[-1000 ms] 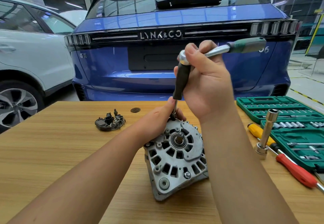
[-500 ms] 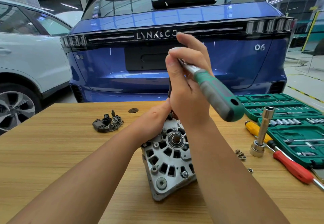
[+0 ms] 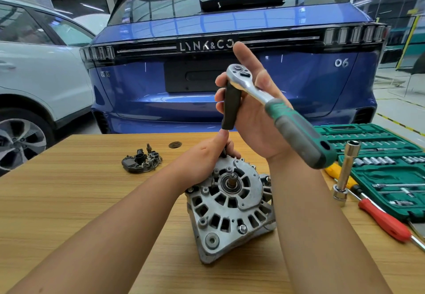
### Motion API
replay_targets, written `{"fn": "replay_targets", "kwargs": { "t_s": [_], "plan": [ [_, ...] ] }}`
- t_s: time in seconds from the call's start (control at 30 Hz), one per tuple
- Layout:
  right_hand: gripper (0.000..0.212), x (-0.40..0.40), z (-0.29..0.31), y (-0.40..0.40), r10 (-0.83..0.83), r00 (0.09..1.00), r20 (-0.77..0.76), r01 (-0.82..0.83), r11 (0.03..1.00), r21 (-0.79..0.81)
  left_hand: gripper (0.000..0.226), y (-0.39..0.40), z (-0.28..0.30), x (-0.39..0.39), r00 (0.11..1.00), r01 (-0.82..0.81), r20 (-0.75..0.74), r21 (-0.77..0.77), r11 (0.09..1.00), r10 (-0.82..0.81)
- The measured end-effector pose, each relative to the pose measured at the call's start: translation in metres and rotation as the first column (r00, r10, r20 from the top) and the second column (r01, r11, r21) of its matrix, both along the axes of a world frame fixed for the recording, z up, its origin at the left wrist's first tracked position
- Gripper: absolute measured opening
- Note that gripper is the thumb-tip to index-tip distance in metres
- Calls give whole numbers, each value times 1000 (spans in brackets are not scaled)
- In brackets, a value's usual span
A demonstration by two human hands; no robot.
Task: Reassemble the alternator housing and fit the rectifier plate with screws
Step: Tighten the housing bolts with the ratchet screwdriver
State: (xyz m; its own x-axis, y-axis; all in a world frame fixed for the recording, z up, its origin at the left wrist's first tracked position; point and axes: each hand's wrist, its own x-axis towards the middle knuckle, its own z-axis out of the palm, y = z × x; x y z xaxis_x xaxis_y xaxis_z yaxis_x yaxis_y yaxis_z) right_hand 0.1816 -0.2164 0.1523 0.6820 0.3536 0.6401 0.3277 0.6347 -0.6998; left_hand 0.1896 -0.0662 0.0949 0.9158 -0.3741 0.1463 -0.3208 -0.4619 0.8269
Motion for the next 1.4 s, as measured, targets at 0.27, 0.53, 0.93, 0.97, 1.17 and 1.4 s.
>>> {"fn": "replay_targets", "kwargs": {
  "t_s": [0.27, 0.53, 0.93, 0.97, 1.17, 1.4],
  "plan": [
    [57, 0, 0, 5, -107, 992, -65, 109, 993, 33, 51, -3, 2, -4, 999, -45, 20, 11, 999, 45],
    [55, 3, -9, -4, 34, 999, -5, -34, 998, 49, 61, -2, 0, 1, 1000, -15, 11, -2, 1000, 15],
    [34, 13, -15, -5, 130, 991, 25, -132, 986, 104, 53, -2, 3, -1, 1000, -21, 6, 20, 1000, 21],
    [32, 13, -15, -5, 122, 992, 20, -124, 987, 101, 55, -2, 2, 0, 1000, -16, 16, 26, 1000, 15],
    [33, -1, -5, 1, -106, 993, 58, 105, 994, 29, 66, -1, -4, 4, 1000, -8, 12, 18, 1000, 8],
    [22, -19, 3, 35, -786, 560, 261, 810, 586, 25, 63, -2, 0, 0, 999, -41, 28, 41, 998, 40]
  ]
}}
